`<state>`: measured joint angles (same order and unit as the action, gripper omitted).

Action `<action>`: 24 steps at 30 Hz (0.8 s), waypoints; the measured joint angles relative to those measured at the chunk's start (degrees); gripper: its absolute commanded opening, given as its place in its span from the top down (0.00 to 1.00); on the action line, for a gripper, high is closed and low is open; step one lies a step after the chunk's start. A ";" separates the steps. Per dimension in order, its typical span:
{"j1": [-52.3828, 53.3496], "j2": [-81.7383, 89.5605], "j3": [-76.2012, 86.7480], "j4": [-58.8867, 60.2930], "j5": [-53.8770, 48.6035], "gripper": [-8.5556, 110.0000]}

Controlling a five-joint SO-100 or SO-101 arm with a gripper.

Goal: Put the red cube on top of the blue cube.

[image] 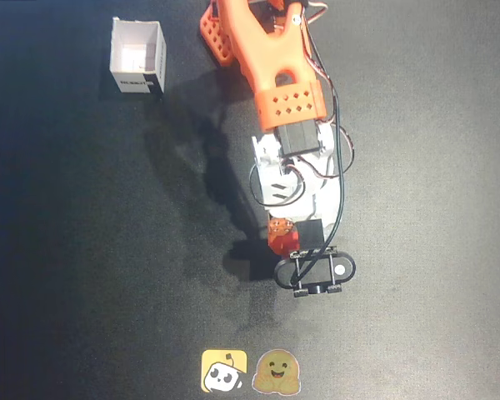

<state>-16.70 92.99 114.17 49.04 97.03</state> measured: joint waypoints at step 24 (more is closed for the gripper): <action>0.00 19.16 4.66 1.85 0.26 0.77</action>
<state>-16.70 112.15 118.83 50.89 97.29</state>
